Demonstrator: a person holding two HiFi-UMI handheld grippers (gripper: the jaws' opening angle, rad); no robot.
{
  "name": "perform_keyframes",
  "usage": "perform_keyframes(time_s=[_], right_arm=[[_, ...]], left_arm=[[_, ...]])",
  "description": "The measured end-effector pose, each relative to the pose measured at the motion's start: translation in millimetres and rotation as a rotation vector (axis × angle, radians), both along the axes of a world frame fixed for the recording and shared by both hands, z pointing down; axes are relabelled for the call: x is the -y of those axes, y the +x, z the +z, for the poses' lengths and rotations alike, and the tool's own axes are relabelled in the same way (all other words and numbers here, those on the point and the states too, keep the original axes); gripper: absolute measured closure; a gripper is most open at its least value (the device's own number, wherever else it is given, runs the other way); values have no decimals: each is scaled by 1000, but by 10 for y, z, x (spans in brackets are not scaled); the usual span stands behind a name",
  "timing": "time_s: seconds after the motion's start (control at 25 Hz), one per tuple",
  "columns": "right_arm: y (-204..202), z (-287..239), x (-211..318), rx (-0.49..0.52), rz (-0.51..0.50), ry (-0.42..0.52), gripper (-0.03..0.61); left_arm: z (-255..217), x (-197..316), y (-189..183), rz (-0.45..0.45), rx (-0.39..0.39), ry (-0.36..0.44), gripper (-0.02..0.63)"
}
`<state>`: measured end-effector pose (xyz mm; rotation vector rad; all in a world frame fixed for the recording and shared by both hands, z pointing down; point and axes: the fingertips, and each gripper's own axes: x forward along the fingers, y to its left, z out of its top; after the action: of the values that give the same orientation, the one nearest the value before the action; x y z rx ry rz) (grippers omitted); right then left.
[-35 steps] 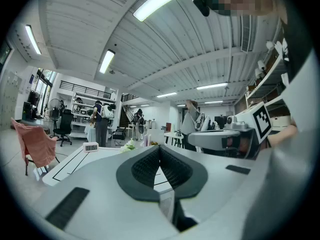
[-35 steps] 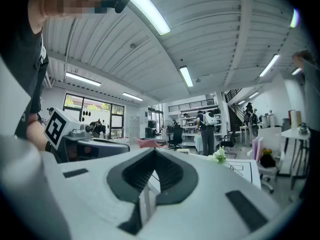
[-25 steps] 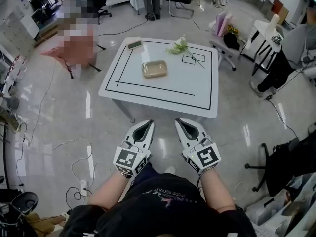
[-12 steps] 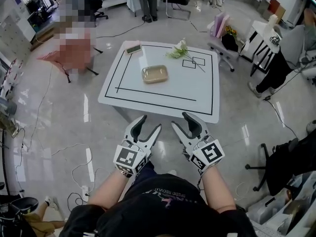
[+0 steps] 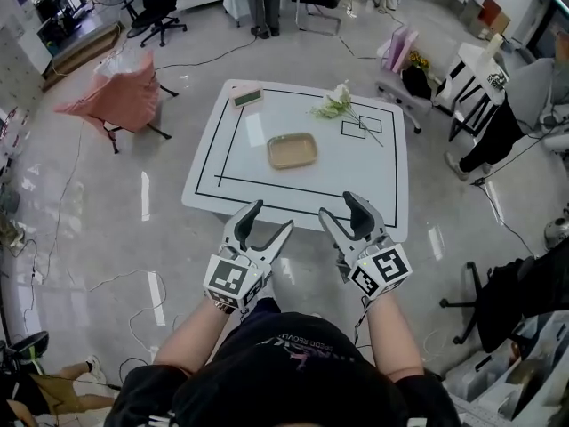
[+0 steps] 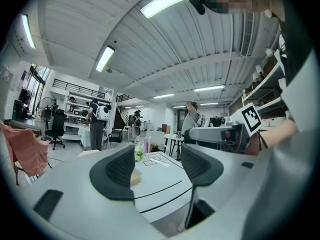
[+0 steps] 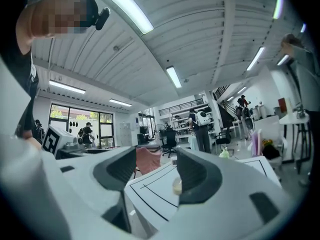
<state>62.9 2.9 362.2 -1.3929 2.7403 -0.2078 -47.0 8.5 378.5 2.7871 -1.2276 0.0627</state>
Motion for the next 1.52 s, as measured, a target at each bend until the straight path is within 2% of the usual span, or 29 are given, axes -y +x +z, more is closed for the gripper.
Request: perform_keyframes(time_s=[0.28, 0.76, 1.12, 1.52], right_arm=[[-216, 103, 483, 5, 65, -57, 341], [-458, 200, 1002, 5, 169, -91, 341], [-490, 379, 1269, -16, 187, -135, 341], [-263, 714, 1693, 1, 165, -205, 341]], left_arm=[[65, 503, -331, 37, -21, -23, 331], [129, 988, -578, 148, -21, -23, 331], [131, 1215, -617, 157, -47, -26, 331], [276, 1487, -475, 120, -40, -57, 331]])
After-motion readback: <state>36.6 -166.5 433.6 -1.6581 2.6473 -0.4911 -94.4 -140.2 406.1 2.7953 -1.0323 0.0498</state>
